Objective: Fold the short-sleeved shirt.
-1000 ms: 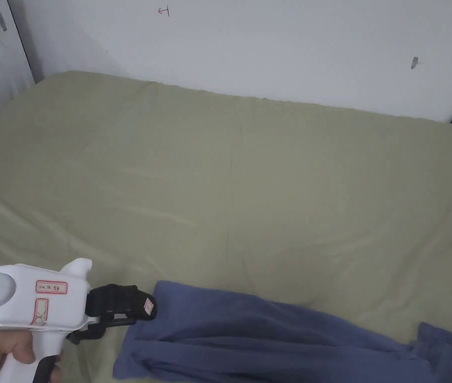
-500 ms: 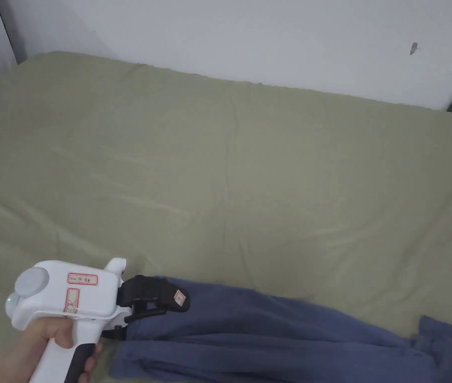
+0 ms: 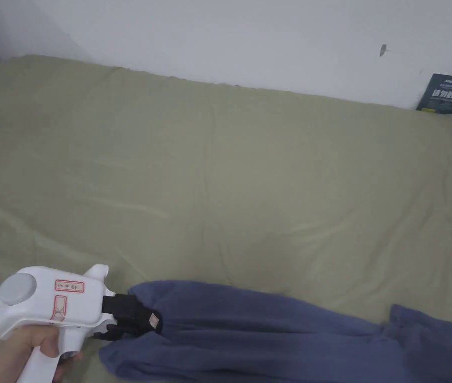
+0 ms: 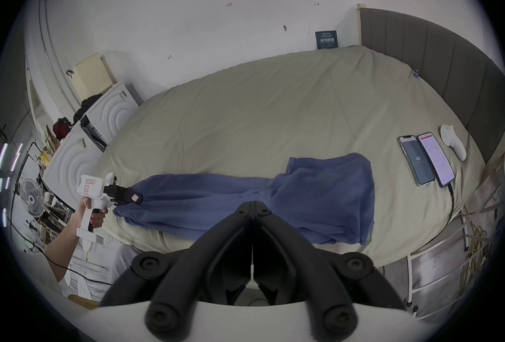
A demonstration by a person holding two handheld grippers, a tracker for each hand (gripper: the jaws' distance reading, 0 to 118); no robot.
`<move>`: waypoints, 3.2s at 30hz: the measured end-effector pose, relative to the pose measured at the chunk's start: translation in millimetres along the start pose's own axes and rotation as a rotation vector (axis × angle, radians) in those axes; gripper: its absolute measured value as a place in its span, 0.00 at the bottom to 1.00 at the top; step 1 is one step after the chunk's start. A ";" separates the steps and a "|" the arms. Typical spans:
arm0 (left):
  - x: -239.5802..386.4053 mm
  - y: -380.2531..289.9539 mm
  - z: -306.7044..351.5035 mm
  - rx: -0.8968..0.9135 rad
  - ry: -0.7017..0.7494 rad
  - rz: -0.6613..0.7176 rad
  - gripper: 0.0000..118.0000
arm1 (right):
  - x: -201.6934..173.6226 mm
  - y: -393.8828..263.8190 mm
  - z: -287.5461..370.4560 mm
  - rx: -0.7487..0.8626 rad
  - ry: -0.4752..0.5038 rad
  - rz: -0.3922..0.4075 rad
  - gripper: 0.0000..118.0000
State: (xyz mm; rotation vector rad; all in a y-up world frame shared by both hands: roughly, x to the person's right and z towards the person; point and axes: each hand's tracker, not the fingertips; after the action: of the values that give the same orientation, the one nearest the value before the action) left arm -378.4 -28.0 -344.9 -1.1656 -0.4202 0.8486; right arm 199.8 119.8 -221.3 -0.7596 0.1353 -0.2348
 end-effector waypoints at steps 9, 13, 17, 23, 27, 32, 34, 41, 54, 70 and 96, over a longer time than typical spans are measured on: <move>-19.8 8.9 52.9 0.078 0.045 0.020 0.06 | 2.7 2.9 6.8 0.039 0.001 -0.026 0.01; -7.3 0.8 97.6 0.148 0.116 0.019 0.06 | 4.5 3.7 8.2 0.054 0.001 -0.024 0.01; -2.2 0.3 137.7 0.233 0.210 0.032 0.06 | 8.5 3.6 10.1 0.067 0.014 -0.039 0.01; 19.4 4.6 146.0 0.208 0.273 -0.028 0.06 | 10.2 1.0 11.6 0.068 0.020 -0.030 0.01; 102.5 -22.9 106.1 0.169 0.312 -0.154 0.06 | 18.2 -0.5 7.9 0.067 0.014 -0.027 0.01; 151.2 -40.8 53.1 0.105 0.293 -0.225 0.06 | 17.3 -6.7 8.8 0.055 0.033 -0.005 0.01; 174.3 -50.0 24.8 0.073 0.304 -0.274 0.06 | 17.2 -9.9 8.5 0.046 0.036 0.004 0.01; 178.5 -41.1 -68.6 -0.020 0.401 -0.368 0.06 | 19.7 -23.7 9.1 0.024 0.061 0.011 0.01; 165.3 -53.0 -100.9 -0.022 0.388 -0.328 0.98 | 31.6 -34.1 10.8 -0.006 0.067 -0.028 0.01; 152.9 -75.2 -107.8 0.006 0.298 -0.257 0.00 | 27.6 -39.2 4.6 -0.024 0.106 -0.044 0.01; 40.0 -37.3 23.2 0.159 0.307 -0.096 0.00 | -4.3 -26.4 -19.1 -0.072 0.127 -0.009 0.01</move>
State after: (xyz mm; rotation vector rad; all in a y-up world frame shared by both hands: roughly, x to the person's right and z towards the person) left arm -355.7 12.0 -307.2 -1.0972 -0.1521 0.5963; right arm 187.5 89.6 -216.5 -0.8169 0.2612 -0.2883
